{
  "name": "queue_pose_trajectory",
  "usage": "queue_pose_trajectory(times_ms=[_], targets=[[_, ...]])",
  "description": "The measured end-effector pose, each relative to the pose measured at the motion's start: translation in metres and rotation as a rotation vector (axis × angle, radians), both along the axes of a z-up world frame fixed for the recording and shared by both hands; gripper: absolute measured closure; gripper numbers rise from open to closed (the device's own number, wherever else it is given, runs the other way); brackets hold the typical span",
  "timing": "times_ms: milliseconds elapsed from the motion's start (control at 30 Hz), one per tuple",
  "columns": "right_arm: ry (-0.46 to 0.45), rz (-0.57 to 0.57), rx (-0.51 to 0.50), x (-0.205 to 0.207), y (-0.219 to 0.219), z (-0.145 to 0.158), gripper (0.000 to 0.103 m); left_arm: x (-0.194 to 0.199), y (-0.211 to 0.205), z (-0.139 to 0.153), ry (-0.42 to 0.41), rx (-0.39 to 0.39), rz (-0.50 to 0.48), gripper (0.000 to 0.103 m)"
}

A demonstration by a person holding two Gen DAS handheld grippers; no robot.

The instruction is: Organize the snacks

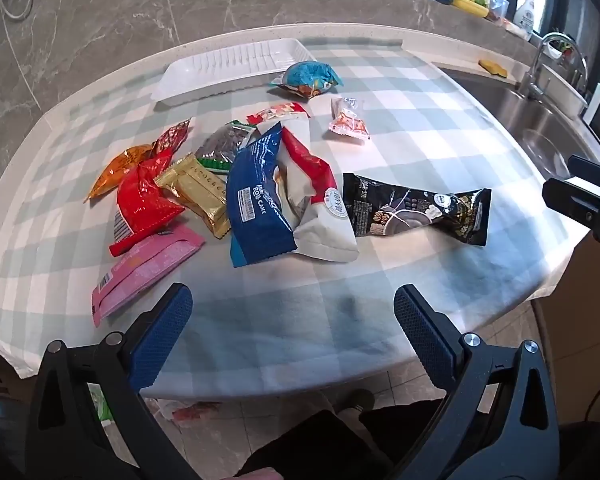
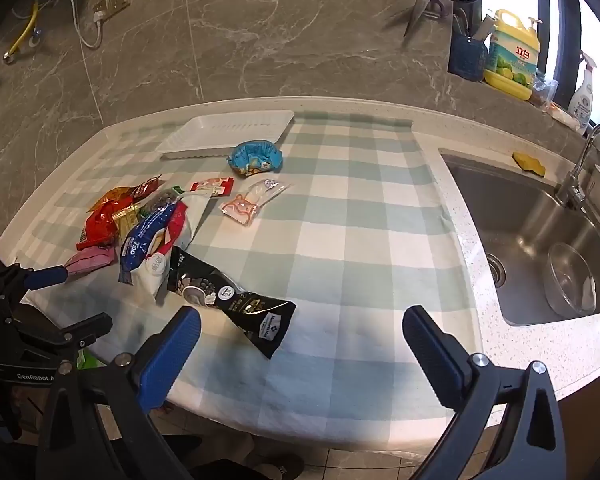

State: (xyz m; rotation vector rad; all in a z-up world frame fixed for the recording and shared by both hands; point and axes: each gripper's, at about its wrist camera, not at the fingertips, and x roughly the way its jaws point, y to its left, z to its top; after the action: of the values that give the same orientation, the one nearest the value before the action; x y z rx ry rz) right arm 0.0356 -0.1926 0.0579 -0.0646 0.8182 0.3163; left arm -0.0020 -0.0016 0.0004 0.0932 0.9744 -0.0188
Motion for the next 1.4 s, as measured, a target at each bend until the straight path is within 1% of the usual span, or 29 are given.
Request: queue_pose_trajectory(times_ms=[133,167,367,567,867,1400], targets=[[-0.001,0.006,-0.003,0.002,0.0,-0.001,0.0,-0.002,0.0,-0.003,0.005,-0.01,0.008,0.001],[-0.001,0.008,-0.006,0.002,0.0,-0.001,0.0,0.001,0.002,-0.005,0.015,-0.025,0.009,0.001],[-0.005,0.02,-0.006,0.007,0.005,0.003,0.0,0.009,0.006,-0.007,0.041,-0.037,0.022,0.001],[0.005,0.031,-0.009,0.011,0.013,-0.003,0.0,0.012,0.008,-0.007,0.039,-0.038,0.025,0.001],[0.004,0.049,-0.013,0.012,0.022,-0.004,0.0,0.013,0.009,-0.006,0.041,-0.041,0.026,0.001],[0.007,0.053,-0.013,0.013,0.025,-0.005,0.0,0.016,0.012,-0.006,0.039,-0.043,0.035,0.001]])
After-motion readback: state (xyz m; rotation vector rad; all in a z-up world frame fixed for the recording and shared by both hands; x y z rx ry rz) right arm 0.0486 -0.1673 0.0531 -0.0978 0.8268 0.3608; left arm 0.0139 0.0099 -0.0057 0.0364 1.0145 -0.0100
